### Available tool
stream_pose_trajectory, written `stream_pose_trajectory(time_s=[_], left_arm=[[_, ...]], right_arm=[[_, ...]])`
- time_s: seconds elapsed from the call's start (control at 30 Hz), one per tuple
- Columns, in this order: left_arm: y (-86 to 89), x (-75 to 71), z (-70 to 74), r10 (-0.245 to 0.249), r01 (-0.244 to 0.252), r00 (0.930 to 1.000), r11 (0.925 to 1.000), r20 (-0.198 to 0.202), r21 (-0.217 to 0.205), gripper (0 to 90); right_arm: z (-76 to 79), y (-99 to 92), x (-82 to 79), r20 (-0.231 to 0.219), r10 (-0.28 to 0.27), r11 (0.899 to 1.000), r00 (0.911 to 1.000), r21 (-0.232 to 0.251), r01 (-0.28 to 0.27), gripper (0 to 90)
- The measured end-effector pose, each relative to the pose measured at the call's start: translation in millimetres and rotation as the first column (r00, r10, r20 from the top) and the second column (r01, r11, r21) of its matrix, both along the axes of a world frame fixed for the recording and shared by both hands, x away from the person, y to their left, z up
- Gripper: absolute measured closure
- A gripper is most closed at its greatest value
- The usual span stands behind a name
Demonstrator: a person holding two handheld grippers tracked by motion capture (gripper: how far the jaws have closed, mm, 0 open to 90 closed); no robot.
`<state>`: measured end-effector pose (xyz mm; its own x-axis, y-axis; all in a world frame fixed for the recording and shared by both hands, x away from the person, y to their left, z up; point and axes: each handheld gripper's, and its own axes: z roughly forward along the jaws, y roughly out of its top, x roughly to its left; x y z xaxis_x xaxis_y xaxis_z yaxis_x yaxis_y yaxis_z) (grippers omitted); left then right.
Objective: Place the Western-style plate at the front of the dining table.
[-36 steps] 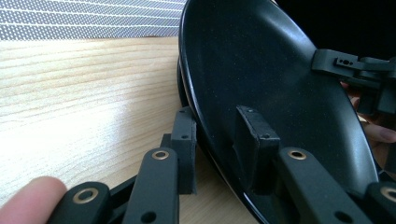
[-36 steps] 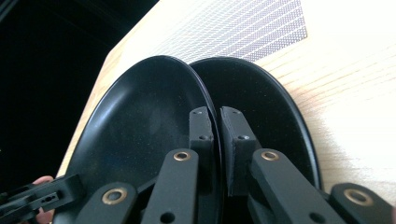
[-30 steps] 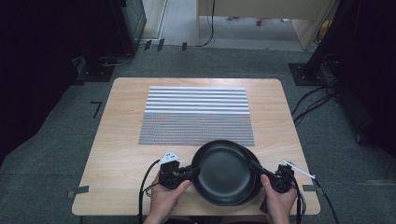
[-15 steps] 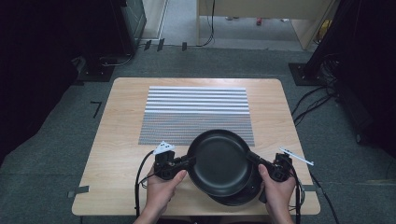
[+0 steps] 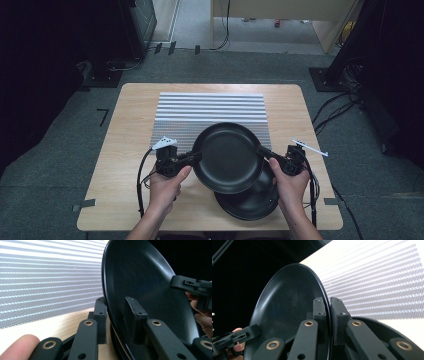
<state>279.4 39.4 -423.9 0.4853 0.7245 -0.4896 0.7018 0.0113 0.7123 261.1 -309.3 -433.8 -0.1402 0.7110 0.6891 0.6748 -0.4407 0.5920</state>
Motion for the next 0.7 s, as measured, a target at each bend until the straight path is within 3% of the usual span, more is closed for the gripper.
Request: stream_pose_trajectory(time_s=[0.3,0.7], left_arm=[[13.9,21.5,8.8,0.034,-0.034,0.9994,0.9993,-0.002,-0.016,72.7],[22.5,64.6,25.1,0.06,-0.06,0.9982,0.9981,-0.01,0.018,72.5]], right_arm=[[15.7,14.0,26.3,0.008,0.026,0.999,0.9996,-0.026,-0.026,83.7],[26.4,26.0,72.3,0.0,0.039,0.999,0.9993,-0.031,-0.039,83.6]])
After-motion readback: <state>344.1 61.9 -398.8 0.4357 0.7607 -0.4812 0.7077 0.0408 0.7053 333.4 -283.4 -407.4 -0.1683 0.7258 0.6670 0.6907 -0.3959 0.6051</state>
